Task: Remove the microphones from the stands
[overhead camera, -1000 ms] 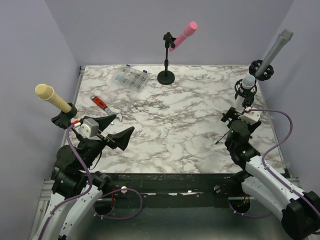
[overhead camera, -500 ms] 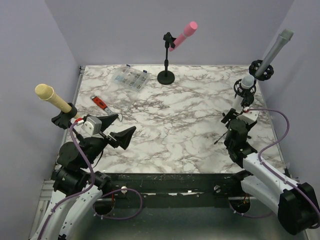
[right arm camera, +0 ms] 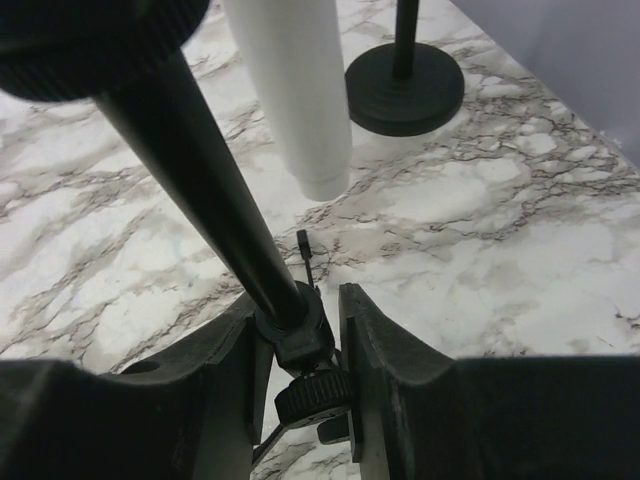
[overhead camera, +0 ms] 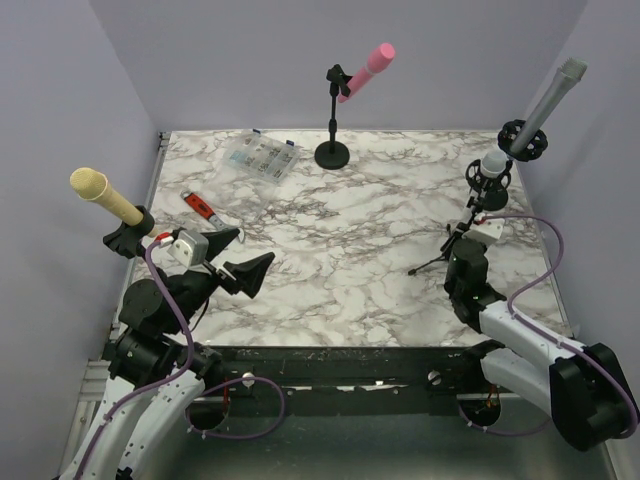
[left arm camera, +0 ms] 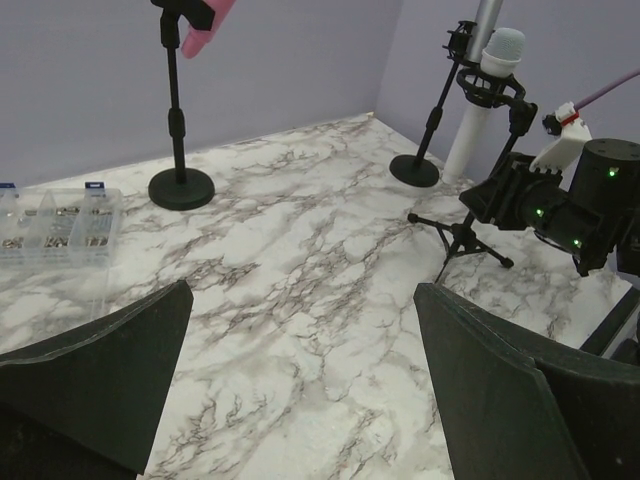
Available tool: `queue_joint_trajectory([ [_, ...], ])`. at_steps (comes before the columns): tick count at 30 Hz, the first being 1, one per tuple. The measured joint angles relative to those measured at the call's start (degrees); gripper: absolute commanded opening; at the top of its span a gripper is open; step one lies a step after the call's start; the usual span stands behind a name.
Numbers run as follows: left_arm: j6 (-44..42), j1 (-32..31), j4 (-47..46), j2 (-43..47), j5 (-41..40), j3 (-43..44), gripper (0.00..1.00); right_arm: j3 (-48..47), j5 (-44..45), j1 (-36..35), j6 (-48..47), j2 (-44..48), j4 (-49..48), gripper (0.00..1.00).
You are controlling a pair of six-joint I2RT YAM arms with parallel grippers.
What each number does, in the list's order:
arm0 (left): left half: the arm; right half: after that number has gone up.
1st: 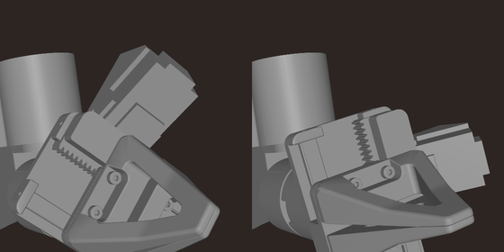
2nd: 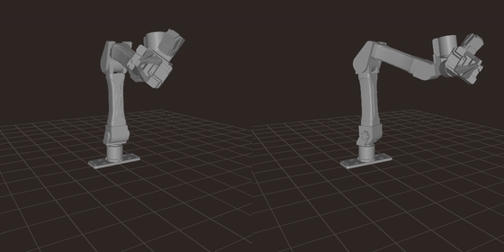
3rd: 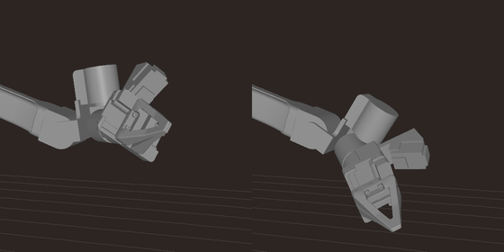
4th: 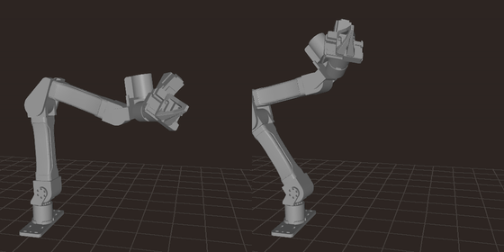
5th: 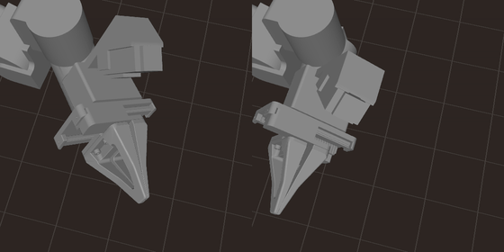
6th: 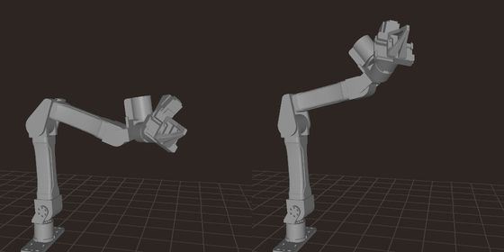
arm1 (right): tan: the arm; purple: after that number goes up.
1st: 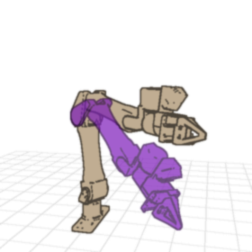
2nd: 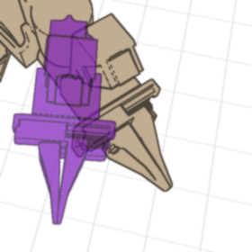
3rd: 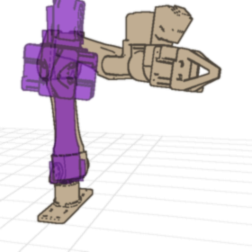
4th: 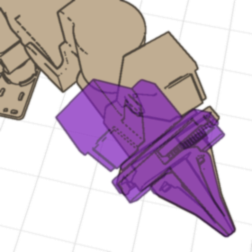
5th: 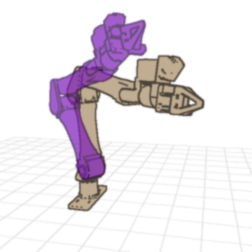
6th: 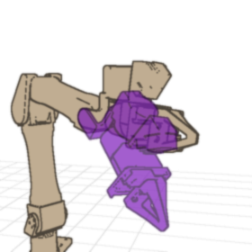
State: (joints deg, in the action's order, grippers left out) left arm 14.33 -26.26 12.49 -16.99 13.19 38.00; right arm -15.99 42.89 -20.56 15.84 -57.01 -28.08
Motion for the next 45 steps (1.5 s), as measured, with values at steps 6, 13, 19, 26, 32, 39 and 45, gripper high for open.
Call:
queue_joint_trajectory([
  [6,0.0,0.0,-0.2,-0.4,0.4,0.0,0.99,0.0,-6.0,0.0,-1.0,-0.1,-0.4,0.14],
  [13,0.0,0.0,-0.4,-0.4,0.6,0.0,0.99,-2.1,-12.6,0.2,-2.0,-2.1,0.4,0.05],
  [19,0.0,0.0,-0.4,-0.4,0.6,0.0,0.99,-3.8,-16.5,-1.7,-1.4,-4.2,0.7,0.03],
  [26,0.0,0.0,-0.4,-0.7,0.6,-0.2,0.99,-5.7,-16.5,-13.8,-0.6,-8.7,-1.8,0.02],
  [32,0.0,0.0,-0.4,-1.3,0.6,-0.2,0.99,-7.2,-14.3,-26.3,-0.2,-14.6,-7.6,0.03],
  [39,0.0,0.0,-0.4,-2.2,0.6,-0.2,0.99,-10.3,-13.7,-37.8,0.2,-21.6,-13.1,0.06],
  [45,0.0,0.0,-0.4,-2.8,0.6,-0.2,0.99,-11.2,-17.1,-40.4,-0.4,-23.9,-16.0,0.1],
])
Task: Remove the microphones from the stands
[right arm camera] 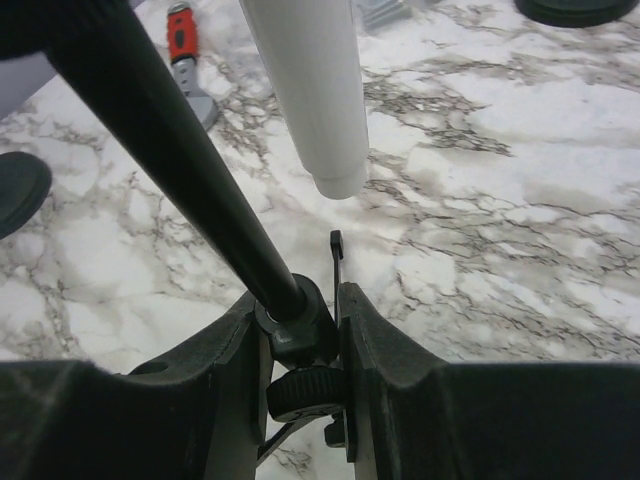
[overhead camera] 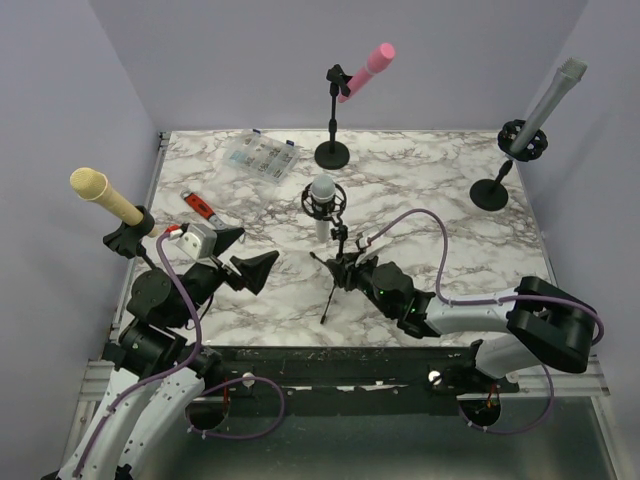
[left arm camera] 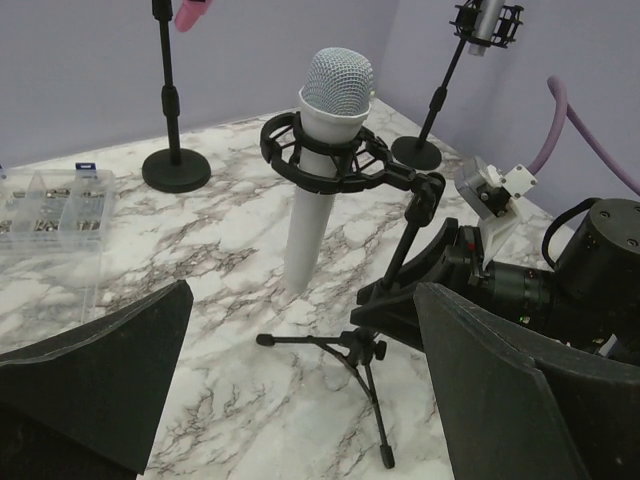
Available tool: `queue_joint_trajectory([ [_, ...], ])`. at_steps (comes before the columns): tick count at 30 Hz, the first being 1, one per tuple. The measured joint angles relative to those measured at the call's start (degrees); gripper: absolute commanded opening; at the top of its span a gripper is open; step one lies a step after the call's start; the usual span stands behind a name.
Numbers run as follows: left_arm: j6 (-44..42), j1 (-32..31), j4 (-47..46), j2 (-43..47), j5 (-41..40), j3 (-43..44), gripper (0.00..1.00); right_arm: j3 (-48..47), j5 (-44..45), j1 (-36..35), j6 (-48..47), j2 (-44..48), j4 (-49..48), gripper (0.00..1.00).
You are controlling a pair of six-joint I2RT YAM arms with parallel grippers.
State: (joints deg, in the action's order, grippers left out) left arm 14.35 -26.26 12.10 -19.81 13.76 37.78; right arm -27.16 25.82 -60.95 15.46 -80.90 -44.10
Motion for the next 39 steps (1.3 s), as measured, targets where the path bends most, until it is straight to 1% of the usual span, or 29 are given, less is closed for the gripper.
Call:
queue_joint_trajectory([
  [3,0.0,0.0,0.0,-0.3,0.0,0.0,0.99,0.1,-3.8,-0.1,-0.6,-1.0,-2.4,0.15],
  [6,0.0,0.0,0.0,-0.6,0.0,0.0,0.98,0.6,-7.0,-0.3,-0.9,-1.6,-4.6,0.35],
  [8,0.0,0.0,0.0,-0.6,0.0,0.0,0.99,0.9,-7.6,-0.3,-0.9,-1.5,-4.8,0.59],
  [9,0.0,0.0,0.0,-0.6,0.0,0.0,0.99,0.9,-7.9,-0.3,-0.2,-1.3,-4.5,0.74],
  [10,0.0,0.0,0.0,-0.6,0.0,0.0,0.99,1.0,-8.2,-0.3,0.7,-0.9,-3.3,0.94],
  [11,0.0,0.0,0.0,-0.6,0.0,0.0,0.99,1.4,-8.5,-0.5,1.7,-0.3,-1.7,1.0],
  [15,0.0,0.0,0.0,-0.6,0.0,0.0,0.99,3.8,-8.8,-1.0,3.0,5.8,6.0,1.0],
  [20,0.0,0.0,0.0,-0.7,0.0,0.0,0.99,5.5,-7.5,-1.0,3.9,19.3,14.8,1.0],
  [23,0.0,0.0,0.0,-1.3,0.0,0.0,0.99,5.8,-3.8,-1.0,5.9,27.8,19.7,1.0],
  [26,0.0,0.0,0.1,-2.3,0.0,0.0,0.99,5.1,1.2,-1.0,7.5,33.7,24.8,1.0],
  [28,0.0,0.1,0.0,-2.7,0.0,0.0,0.99,2.5,3.8,-0.9,7.1,34.4,28.5,1.0],
  [31,0.0,0.6,0.0,-2.8,0.0,0.0,0.99,-5.5,6.2,-0.9,4.9,32.4,34.1,1.0],
  [35,0.0,0.9,0.0,-3.2,0.1,0.0,0.99,-18.8,7.3,-0.9,1.6,27.5,38.6,1.0],
  [39,0.0,1.1,0.0,-3.4,0.2,0.0,0.99,-31.6,7.1,-0.9,-0.9,20.4,42.3,1.0],
])
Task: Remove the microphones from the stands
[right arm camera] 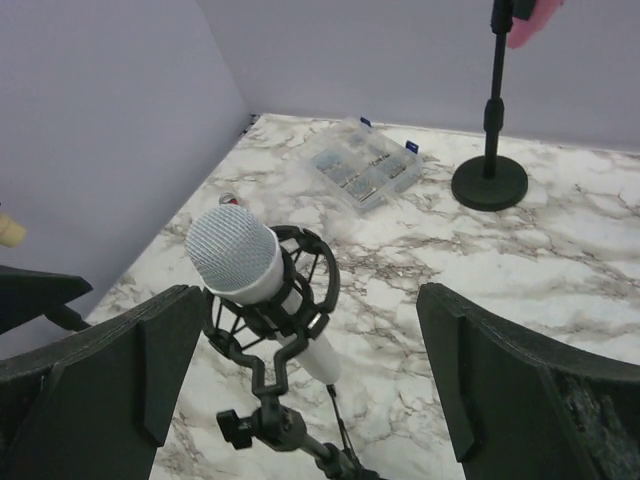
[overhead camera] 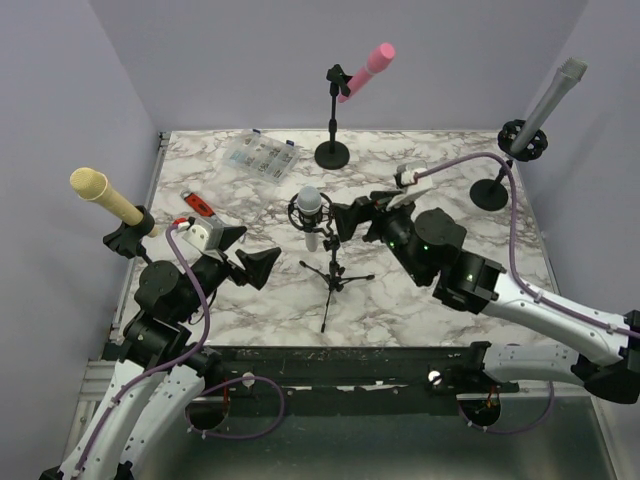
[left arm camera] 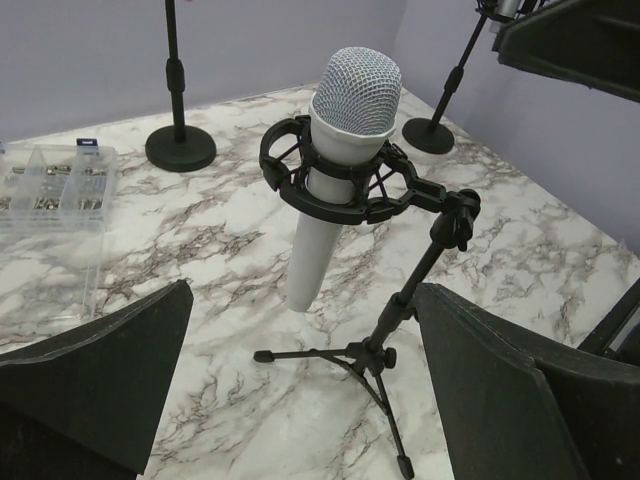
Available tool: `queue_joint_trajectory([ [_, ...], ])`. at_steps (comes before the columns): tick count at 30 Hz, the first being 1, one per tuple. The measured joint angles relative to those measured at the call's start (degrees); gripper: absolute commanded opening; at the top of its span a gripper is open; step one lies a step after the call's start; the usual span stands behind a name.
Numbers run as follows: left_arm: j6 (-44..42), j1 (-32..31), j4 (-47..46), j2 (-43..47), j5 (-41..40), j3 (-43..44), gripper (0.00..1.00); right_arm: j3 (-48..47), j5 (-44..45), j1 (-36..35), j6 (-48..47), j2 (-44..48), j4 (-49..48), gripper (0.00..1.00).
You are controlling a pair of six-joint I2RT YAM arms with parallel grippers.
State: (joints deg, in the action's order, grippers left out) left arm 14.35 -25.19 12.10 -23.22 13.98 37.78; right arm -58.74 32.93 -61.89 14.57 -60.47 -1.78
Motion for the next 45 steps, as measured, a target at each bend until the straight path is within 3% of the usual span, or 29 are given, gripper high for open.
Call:
queue_joint_trajectory([
  [6,0.0,0.0,0.0,0.0,0.2,0.0,0.99,-9.6,-4.1,0.0,-3.6,-9.8,2.9,0.95],
  [13,0.0,0.0,0.0,0.0,0.6,0.0,0.99,-13.2,-9.6,-0.1,-5.0,-16.2,4.4,0.86],
  [16,0.1,0.0,0.0,0.0,0.9,0.0,0.99,-15.5,-9.4,-0.3,-5.7,-19.1,4.9,0.78],
  [20,0.2,0.0,-0.1,0.2,1.2,0.0,0.99,-17.0,-5.9,-1.1,-7.4,-22.1,5.0,0.75],
  [26,0.2,0.0,-0.2,0.3,1.4,0.0,0.99,-18.6,-1.0,-1.7,-9.6,-25.0,5.6,0.58],
  [29,0.2,0.0,-0.2,0.4,1.4,0.0,0.99,-19.1,-0.2,-1.8,-10.3,-25.7,5.7,0.41],
  [33,0.2,0.0,-0.2,0.5,1.5,0.0,0.99,-19.7,0.5,-2.3,-11.4,-25.8,5.9,0.26],
  [45,0.2,0.0,-0.2,0.5,1.7,0.0,0.99,-20.5,0.9,-3.8,-13.2,-26.1,6.0,0.01],
])
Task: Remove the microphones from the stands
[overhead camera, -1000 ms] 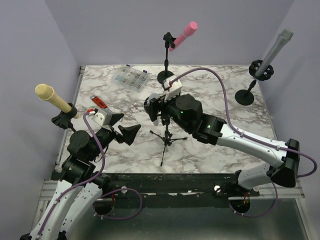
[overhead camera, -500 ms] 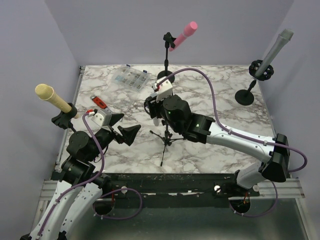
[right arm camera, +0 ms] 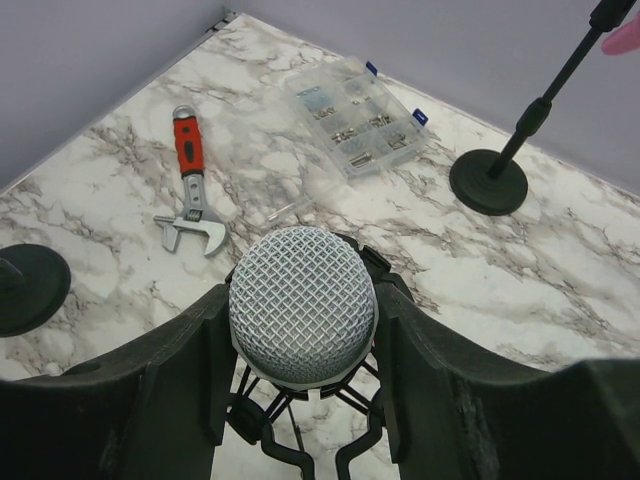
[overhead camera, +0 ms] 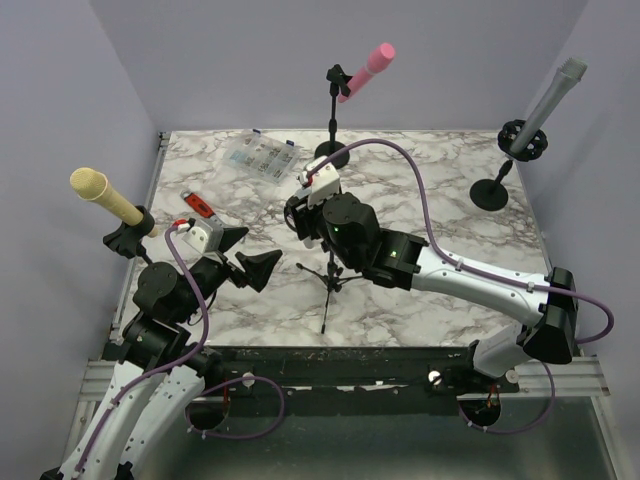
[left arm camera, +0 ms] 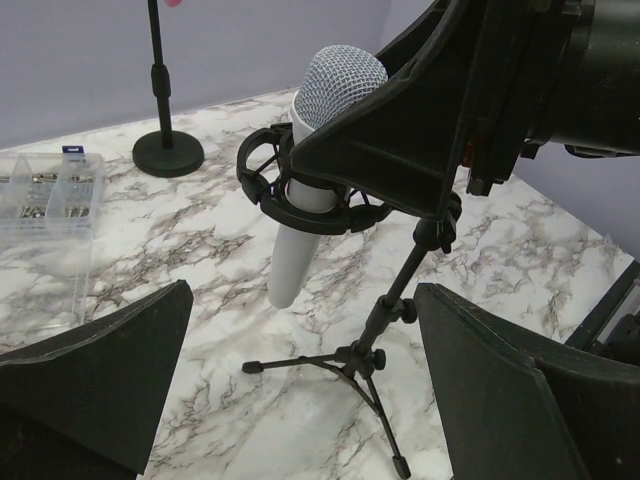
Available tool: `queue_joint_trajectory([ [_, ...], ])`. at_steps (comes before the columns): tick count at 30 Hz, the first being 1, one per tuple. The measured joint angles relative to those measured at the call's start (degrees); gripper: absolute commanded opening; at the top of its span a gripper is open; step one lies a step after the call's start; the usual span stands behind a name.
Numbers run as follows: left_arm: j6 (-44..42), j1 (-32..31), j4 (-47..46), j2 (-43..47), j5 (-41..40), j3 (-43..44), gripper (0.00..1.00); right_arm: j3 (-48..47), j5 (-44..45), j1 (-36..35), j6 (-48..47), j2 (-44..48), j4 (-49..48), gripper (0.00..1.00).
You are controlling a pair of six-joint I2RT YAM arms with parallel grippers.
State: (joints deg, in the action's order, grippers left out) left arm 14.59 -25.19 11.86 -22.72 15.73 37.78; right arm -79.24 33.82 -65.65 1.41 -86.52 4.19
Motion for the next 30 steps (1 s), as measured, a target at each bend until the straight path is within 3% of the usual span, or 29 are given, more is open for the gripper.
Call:
queue_joint_trajectory([
  [8,0.0,0.0,0.0,0.0,0.0,0.0,0.99,-0.9,-0.4,0.0,0.0,0.4,0.3,0.01],
  [16,0.0,0.0,0.0,0.0,0.0,0.0,0.99,-8.3,-1.6,0.0,0.0,1.0,2.8,0.01],
  [24,0.0,0.0,0.0,0.0,0.0,0.0,0.99,-10.2,-4.5,0.0,-0.4,5.3,2.4,0.01],
  [30,0.0,0.0,0.0,-0.1,0.0,0.0,0.99,-7.6,-6.8,0.0,-1.9,12.1,-3.1,0.01],
])
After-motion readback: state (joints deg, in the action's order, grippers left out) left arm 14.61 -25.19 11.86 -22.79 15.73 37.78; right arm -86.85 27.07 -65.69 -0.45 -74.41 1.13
